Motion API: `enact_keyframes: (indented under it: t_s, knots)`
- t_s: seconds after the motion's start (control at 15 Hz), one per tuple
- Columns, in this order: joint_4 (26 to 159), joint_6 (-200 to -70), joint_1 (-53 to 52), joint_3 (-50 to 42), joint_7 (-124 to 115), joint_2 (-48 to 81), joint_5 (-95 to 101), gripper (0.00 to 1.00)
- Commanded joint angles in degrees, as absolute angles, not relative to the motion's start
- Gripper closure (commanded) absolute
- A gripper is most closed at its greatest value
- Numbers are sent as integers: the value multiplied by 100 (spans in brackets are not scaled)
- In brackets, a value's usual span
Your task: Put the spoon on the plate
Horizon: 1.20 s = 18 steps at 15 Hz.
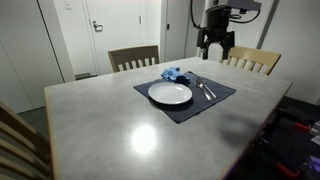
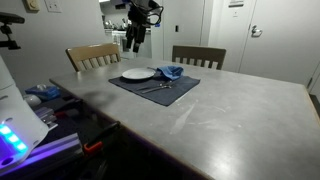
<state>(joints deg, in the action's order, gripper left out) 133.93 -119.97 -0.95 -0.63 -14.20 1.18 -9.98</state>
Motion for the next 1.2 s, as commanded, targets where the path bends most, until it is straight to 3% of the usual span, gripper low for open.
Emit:
enact_keyframes:
  t_s: [0.0, 1.13]
  knots:
    - [13376, -12011, -65, -44, -1420, 169, -1012, 0]
    - [12702, -12657, -121, -91, -2447, 1368, -806, 0]
